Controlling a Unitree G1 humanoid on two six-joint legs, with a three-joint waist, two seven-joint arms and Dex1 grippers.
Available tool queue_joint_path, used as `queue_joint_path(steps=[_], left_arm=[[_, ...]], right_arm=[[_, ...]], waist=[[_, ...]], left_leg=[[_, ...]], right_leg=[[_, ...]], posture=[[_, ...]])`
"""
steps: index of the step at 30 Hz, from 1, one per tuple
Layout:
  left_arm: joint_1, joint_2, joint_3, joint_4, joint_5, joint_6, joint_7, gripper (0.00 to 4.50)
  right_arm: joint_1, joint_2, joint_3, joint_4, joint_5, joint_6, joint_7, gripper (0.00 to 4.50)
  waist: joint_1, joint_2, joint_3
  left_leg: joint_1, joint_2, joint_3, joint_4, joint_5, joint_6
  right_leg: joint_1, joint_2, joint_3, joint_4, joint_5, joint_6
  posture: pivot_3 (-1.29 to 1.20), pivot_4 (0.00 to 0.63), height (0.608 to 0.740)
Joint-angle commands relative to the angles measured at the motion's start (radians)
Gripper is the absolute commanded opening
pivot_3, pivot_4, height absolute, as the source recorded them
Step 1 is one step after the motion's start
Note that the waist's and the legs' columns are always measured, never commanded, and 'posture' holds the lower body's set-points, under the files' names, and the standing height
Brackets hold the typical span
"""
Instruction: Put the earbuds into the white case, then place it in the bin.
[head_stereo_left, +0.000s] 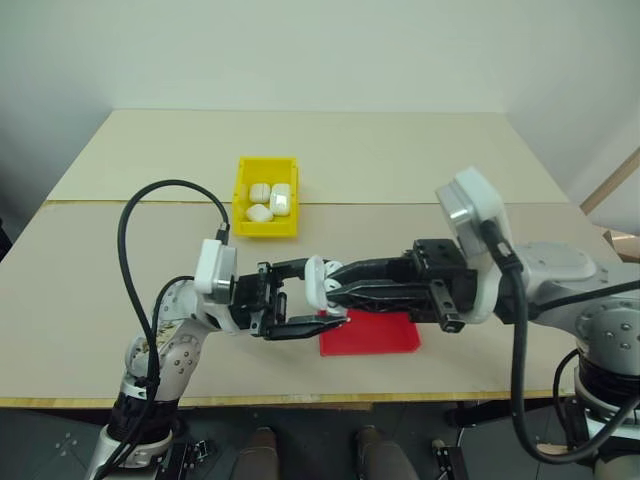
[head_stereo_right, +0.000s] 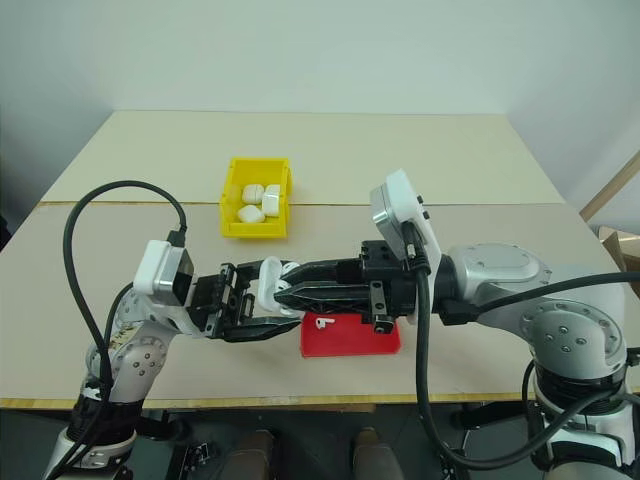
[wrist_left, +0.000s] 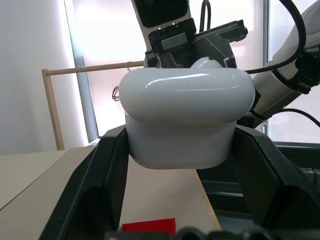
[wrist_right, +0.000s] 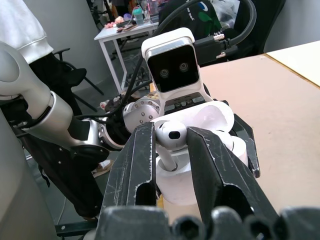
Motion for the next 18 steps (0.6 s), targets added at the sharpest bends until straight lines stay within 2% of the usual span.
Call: queue_joint_path(steps=[1, 9, 10, 11, 18], left_arm=[[-0.009, -0.004, 0.002, -0.012, -0.002, -0.028, -0.008, 2.81], [-0.014, -0.01, -0.002, -0.002, 0.003, -0.038, -0.014, 2.81], [-0.016, -0.01, -0.003, 0.0, 0.003, -0.039, -0.018, 2.81], [-0.017, -0.009, -0.003, 0.001, 0.001, -0.04, -0.022, 2.81], [-0.019, -0.009, -0.003, 0.009, 0.001, -0.042, -0.035, 2.81]], right_arm=[[0.006, -0.011, -0.008, -0.03, -0.003, -0.04, 0.013, 1.13], [0.018, -0.022, -0.007, -0.057, -0.054, -0.086, 0.063, 1.13], [0.019, -0.023, -0.008, -0.059, -0.058, -0.089, 0.061, 1.54], [0.021, -0.025, -0.009, -0.06, -0.058, -0.09, 0.059, 1.68], [0.029, -0.026, -0.008, -0.061, -0.066, -0.099, 0.056, 1.68]], waist=[[0.0, 0.0, 0.0], [0.001, 0.0, 0.0], [0.001, 0.0, 0.0], [0.001, 0.0, 0.0], [0.001, 0.0, 0.0]], left_leg=[[0.0, 0.0, 0.0, 0.0, 0.0, 0.0], [0.0, 0.0, 0.0, 0.0, 0.0, 0.0], [0.0, 0.0, 0.0, 0.0, 0.0, 0.0], [0.0, 0.0, 0.0, 0.0, 0.0, 0.0], [0.0, 0.0, 0.0, 0.0, 0.0, 0.0]], right_leg=[[0.0, 0.0, 0.0, 0.0, 0.0, 0.0], [0.0, 0.0, 0.0, 0.0, 0.0, 0.0], [0.0, 0.0, 0.0, 0.0, 0.0, 0.0], [0.0, 0.0, 0.0, 0.0, 0.0, 0.0], [0.0, 0.0, 0.0, -0.001, 0.0, 0.0]], posture=[[0.0, 0.15, 0.74], [0.0, 0.15, 0.74], [0.0, 0.15, 0.74], [0.0, 0.15, 0.74], [0.0, 0.15, 0.74]])
